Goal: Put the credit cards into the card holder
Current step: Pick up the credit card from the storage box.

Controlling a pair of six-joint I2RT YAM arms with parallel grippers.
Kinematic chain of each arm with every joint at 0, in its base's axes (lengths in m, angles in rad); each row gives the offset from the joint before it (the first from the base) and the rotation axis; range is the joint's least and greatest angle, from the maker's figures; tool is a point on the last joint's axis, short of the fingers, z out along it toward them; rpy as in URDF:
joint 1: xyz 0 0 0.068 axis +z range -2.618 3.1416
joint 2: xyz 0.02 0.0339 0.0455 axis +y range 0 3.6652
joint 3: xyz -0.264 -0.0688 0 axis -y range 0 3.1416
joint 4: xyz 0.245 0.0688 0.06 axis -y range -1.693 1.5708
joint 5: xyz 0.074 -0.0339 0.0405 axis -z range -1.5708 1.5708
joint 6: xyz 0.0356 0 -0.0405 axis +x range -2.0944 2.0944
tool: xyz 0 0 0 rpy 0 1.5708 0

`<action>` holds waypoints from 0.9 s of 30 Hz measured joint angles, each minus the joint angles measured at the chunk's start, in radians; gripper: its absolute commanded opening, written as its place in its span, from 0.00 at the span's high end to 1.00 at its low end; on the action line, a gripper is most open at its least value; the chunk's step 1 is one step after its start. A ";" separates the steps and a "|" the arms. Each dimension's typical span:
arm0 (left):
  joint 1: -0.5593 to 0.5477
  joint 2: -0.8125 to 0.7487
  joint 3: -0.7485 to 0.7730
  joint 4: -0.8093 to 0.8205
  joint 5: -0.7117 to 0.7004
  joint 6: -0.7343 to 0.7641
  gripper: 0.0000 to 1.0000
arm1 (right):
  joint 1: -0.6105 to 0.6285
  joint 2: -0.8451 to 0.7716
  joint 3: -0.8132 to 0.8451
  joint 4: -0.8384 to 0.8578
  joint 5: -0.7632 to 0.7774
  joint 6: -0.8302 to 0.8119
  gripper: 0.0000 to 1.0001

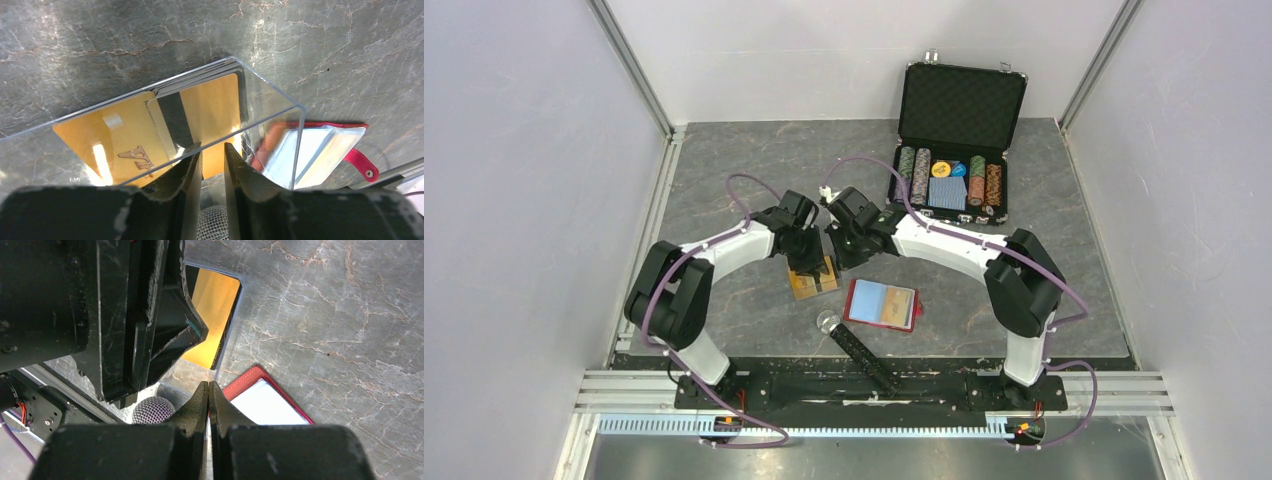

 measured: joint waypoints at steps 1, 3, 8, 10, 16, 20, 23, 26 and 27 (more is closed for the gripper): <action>-0.005 0.000 0.003 -0.004 -0.008 0.005 0.59 | -0.003 -0.006 -0.006 0.000 0.000 0.000 0.95; -0.014 -0.003 0.006 -0.010 -0.017 0.012 0.55 | -0.008 -0.021 -0.018 0.000 0.000 0.000 0.89; -0.019 -0.056 -0.004 -0.039 -0.035 0.031 0.50 | -0.016 -0.030 -0.037 0.014 -0.002 0.002 0.67; -0.019 -0.089 -0.007 -0.047 -0.037 0.031 0.49 | -0.018 -0.030 -0.051 0.024 -0.006 0.004 0.61; -0.013 -0.132 -0.008 -0.075 -0.077 0.046 0.49 | -0.018 -0.030 -0.077 0.047 -0.033 0.006 0.56; -0.010 -0.090 -0.019 -0.087 -0.097 0.060 0.52 | -0.018 -0.029 -0.079 0.066 -0.048 0.008 0.60; -0.009 -0.040 -0.032 -0.081 -0.090 0.064 0.61 | -0.018 -0.023 -0.088 0.085 -0.061 0.011 0.64; -0.009 -0.027 -0.030 -0.073 -0.073 0.064 0.81 | -0.018 -0.009 -0.100 0.102 -0.065 0.016 0.72; -0.009 -0.022 -0.028 -0.068 -0.057 0.064 0.87 | -0.018 -0.006 -0.103 0.107 -0.066 0.016 0.73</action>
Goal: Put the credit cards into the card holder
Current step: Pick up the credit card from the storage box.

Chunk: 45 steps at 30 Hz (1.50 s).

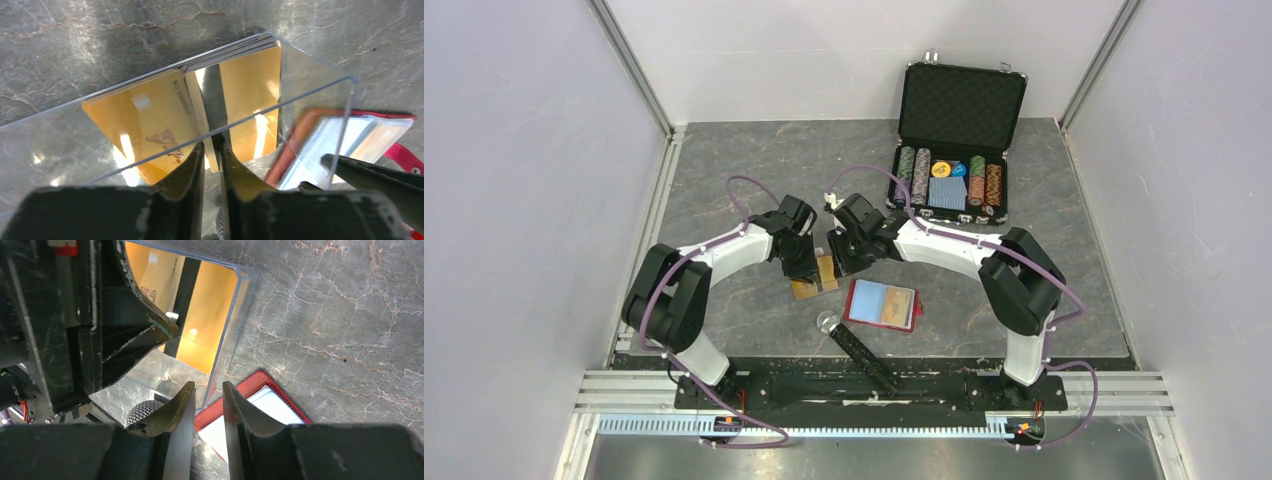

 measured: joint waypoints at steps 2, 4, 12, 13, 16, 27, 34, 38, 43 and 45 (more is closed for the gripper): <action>-0.002 0.002 0.007 0.006 0.003 0.001 0.96 | -0.003 0.003 -0.005 0.008 -0.003 0.003 0.76; -0.008 0.002 0.013 0.003 -0.003 0.001 0.98 | -0.005 0.006 -0.007 0.013 -0.007 0.003 0.79; -0.057 0.020 0.060 -0.056 -0.081 0.006 0.98 | -0.006 0.006 -0.011 0.016 -0.008 0.010 0.83; -0.062 0.022 0.064 -0.063 -0.085 0.008 0.98 | -0.006 0.006 -0.011 0.016 -0.008 0.010 0.83; -0.079 0.028 0.082 -0.086 -0.100 0.014 0.98 | -0.006 0.006 -0.013 0.024 -0.013 0.011 0.84; -0.092 0.031 0.123 -0.099 -0.109 0.017 0.57 | -0.006 0.006 -0.015 0.027 -0.020 0.011 0.84; -0.087 0.031 0.089 -0.081 -0.108 0.014 0.61 | -0.008 0.003 -0.025 0.040 -0.023 0.018 0.88; -0.079 0.027 0.058 -0.062 -0.092 0.002 0.70 | -0.012 -0.004 -0.040 0.060 -0.031 0.033 0.92; -0.068 0.027 0.057 -0.070 -0.084 -0.002 0.86 | -0.012 -0.006 -0.047 0.068 -0.031 0.037 0.95; -0.065 0.028 0.062 -0.081 -0.084 -0.002 0.90 | -0.012 -0.007 -0.047 0.068 -0.032 0.037 0.95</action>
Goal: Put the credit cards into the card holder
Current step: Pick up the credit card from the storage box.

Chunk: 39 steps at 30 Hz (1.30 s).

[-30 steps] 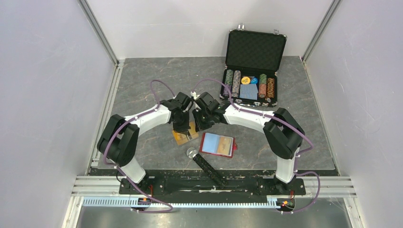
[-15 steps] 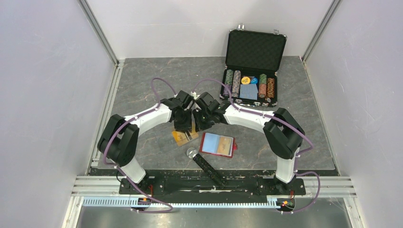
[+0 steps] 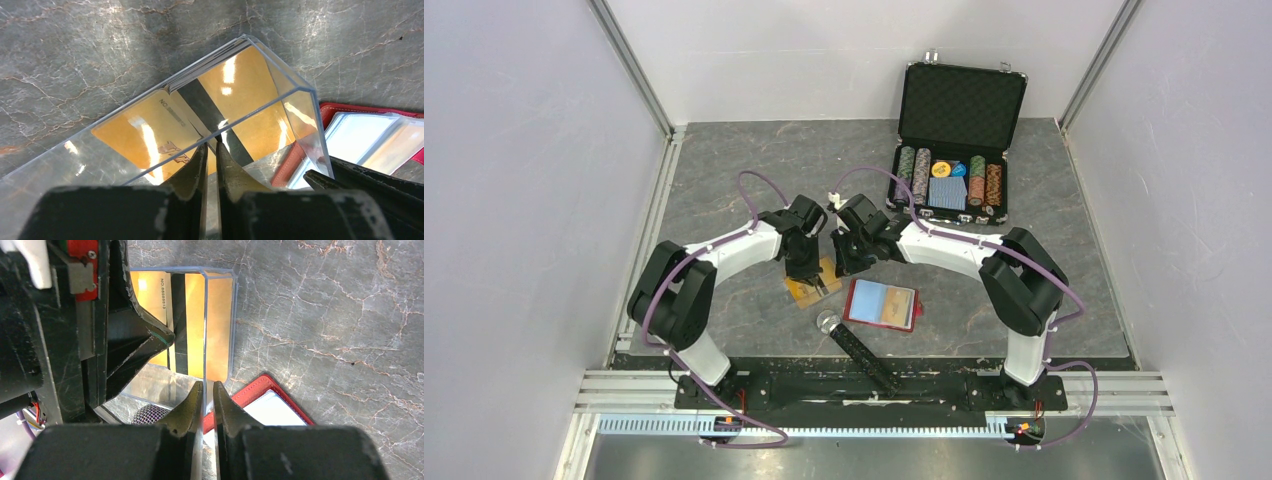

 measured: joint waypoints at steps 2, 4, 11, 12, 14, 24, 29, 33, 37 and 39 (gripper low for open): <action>0.000 0.002 0.005 -0.008 -0.001 0.000 0.95 | 0.000 0.000 0.000 0.000 0.000 0.000 0.95; 0.000 0.003 0.008 -0.013 -0.001 0.000 0.98 | 0.000 0.000 0.000 0.001 0.000 0.000 0.96; 0.000 0.001 0.010 -0.016 0.000 0.000 0.96 | 0.000 0.000 -0.001 0.002 0.000 0.000 0.96; 0.000 0.000 0.010 -0.016 0.000 0.000 0.94 | 0.000 0.000 -0.001 0.002 0.000 0.000 0.96; 0.000 -0.001 0.010 -0.016 0.001 0.000 0.86 | 0.000 0.000 -0.001 0.002 0.000 0.000 0.96; -0.004 -0.005 0.010 0.004 0.031 -0.005 0.63 | 0.000 -0.002 -0.003 0.004 -0.001 0.000 0.96; -0.004 -0.006 0.010 0.002 0.024 -0.009 0.76 | -0.001 -0.002 -0.003 0.004 -0.001 0.000 0.96; -0.003 -0.006 0.010 -0.005 0.007 -0.010 0.81 | -0.002 -0.002 -0.003 0.004 -0.005 0.001 0.96; -0.003 -0.007 0.010 -0.007 0.003 -0.011 0.83 | -0.003 -0.002 -0.003 0.004 -0.008 0.003 0.96; -0.003 -0.013 0.010 -0.011 0.003 -0.010 0.83 | -0.003 -0.002 -0.003 0.004 -0.008 0.003 0.96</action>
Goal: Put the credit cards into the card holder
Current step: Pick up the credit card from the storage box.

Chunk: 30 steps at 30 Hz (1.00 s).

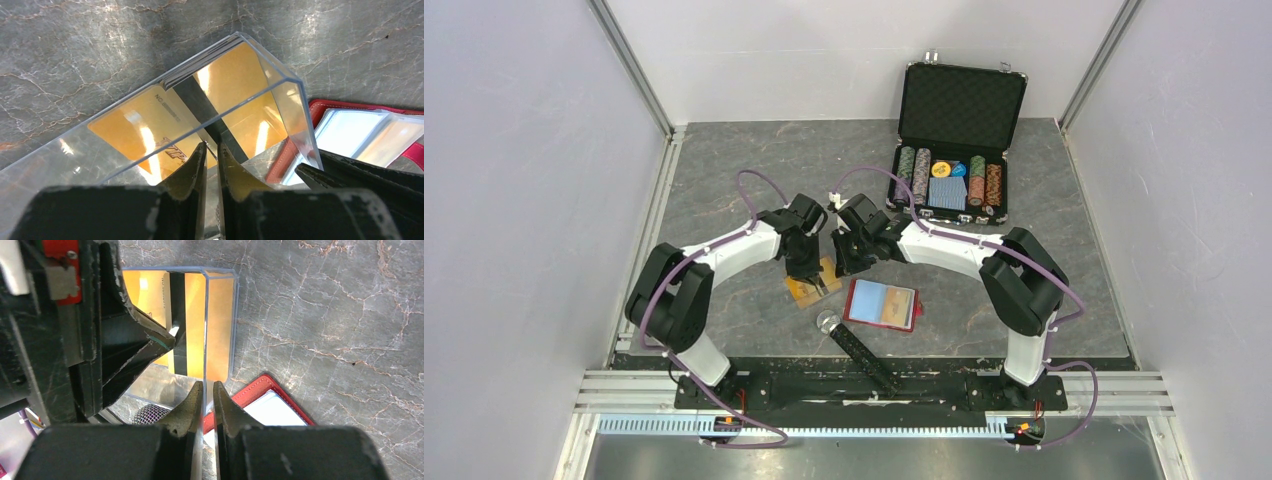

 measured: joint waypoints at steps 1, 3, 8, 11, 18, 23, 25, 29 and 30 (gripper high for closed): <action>0.000 -0.004 0.002 -0.003 0.000 0.000 0.83 | 0.000 0.000 0.000 0.000 0.000 0.000 0.96; 0.000 -0.013 0.006 -0.011 0.000 0.000 0.82 | 0.000 0.000 0.000 0.000 0.000 0.000 0.96; 0.000 -0.045 0.019 -0.026 0.002 0.000 0.71 | 0.000 0.000 0.000 0.000 0.000 0.000 0.96; -0.002 -0.054 0.029 -0.021 0.010 -0.004 0.67 | 0.000 0.000 0.000 0.000 -0.001 0.000 0.96; -0.005 -0.056 0.033 -0.014 0.023 -0.026 0.66 | -0.001 0.000 -0.002 0.002 -0.002 0.000 0.96; -0.005 -0.084 0.023 0.011 0.028 -0.043 0.68 | -0.002 0.000 -0.002 0.002 -0.003 0.001 0.96; -0.005 -0.106 0.017 0.042 0.028 -0.060 0.68 | -0.002 0.000 -0.002 0.003 -0.005 0.000 0.96; -0.005 -0.115 0.017 0.091 0.028 -0.068 0.69 | 0.003 0.000 -0.002 0.003 -0.012 0.000 0.96; -0.005 -0.110 0.017 0.093 0.028 -0.068 0.70 | 0.004 0.000 -0.002 0.004 -0.012 0.000 0.96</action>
